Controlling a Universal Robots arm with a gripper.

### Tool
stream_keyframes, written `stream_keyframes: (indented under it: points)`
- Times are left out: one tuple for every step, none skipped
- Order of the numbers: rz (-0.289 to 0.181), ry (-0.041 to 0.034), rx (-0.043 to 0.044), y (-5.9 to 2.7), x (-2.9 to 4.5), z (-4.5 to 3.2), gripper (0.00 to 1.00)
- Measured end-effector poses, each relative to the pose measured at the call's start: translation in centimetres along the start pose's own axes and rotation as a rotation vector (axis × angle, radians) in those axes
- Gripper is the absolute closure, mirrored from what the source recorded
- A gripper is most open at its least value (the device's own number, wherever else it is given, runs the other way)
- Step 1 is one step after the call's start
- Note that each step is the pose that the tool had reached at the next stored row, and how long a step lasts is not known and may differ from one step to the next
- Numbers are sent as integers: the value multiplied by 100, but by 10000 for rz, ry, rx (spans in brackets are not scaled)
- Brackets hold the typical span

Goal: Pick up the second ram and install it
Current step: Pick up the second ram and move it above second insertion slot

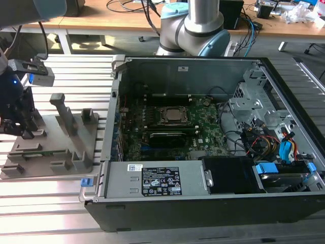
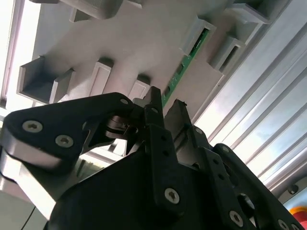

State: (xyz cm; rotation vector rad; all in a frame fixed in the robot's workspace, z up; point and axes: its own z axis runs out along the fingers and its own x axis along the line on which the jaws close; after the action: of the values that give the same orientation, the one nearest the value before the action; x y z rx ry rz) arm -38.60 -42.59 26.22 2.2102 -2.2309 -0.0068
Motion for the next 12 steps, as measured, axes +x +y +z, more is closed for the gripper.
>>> stream_keyframes:
  points:
    - [-1,1,0,0,-3,13,70]
    - [-2,-1,0,-1,-4,35,70]
    - [-1,-1,0,0,-5,59,70]
    - [-1,0,0,0,-5,76,70]
    - [-1,0,0,-1,-5,84,70]
    - [-1,0,0,-1,-5,91,70]
    - [0,0,0,-1,-5,106,70]
    - [-1,-1,0,-1,-4,123,70]
    - [-1,0,-1,-1,-4,133,70]
    - [-1,-1,0,-1,-4,141,70]
    - [-1,-1,0,-1,-5,149,70]
    - [-1,-1,0,-1,-4,168,70]
